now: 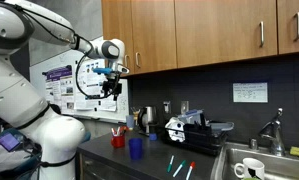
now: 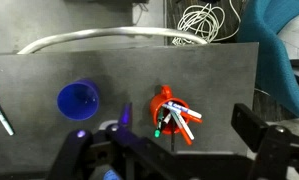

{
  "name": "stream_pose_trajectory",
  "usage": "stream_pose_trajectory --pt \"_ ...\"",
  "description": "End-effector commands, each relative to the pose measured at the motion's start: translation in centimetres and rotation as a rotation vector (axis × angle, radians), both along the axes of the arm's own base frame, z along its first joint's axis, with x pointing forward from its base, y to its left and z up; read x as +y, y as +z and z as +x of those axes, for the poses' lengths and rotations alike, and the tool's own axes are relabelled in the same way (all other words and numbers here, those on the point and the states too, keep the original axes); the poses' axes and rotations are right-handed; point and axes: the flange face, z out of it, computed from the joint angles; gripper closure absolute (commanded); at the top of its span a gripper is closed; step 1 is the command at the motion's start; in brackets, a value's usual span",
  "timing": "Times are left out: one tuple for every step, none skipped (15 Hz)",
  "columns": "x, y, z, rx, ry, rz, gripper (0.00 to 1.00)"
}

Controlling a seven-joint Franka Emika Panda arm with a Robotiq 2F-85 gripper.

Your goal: Move the blue cup to the left

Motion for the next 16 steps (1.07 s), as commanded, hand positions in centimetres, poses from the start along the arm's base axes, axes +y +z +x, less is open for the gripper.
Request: stream_pose_trajectory --pt "0.0 0.1 0.0 0.000 0.000 0.000 0.00" --pt "0.0 0.1 0.0 0.000 0.000 0.000 0.00" --pt "0.0 0.1 0.0 0.000 0.000 0.000 0.00" --pt "0.0 0.1 0.0 0.000 0.000 0.000 0.00" --pt "0.0 0.1 0.0 0.000 0.000 0.000 0.00" --pt "0.0 0.1 0.0 0.000 0.000 0.000 0.00" --pt "0.0 0.1 0.0 0.000 0.000 0.000 0.00" --pt "0.6 -0.4 0.0 0.003 -0.007 -0.014 0.00" --pt "0.9 -0.9 0.0 0.013 -0.004 -0.018 0.00" --pt "1.5 -1.8 0.2 0.018 -0.013 -0.035 0.00" --pt "1.9 -2.5 0.4 0.026 -0.013 -0.043 0.00" --pt "2.3 -3.4 0.7 0.026 -0.020 -0.054 0.00" --pt "2.7 -4.2 1.0 0.029 -0.027 -0.063 0.00" --pt "2.9 -5.2 1.3 0.027 -0.039 -0.070 0.00" --pt "3.1 -6.0 1.8 0.020 -0.053 -0.080 0.00" --pt "3.0 -6.8 2.3 0.013 -0.089 -0.082 0.00"
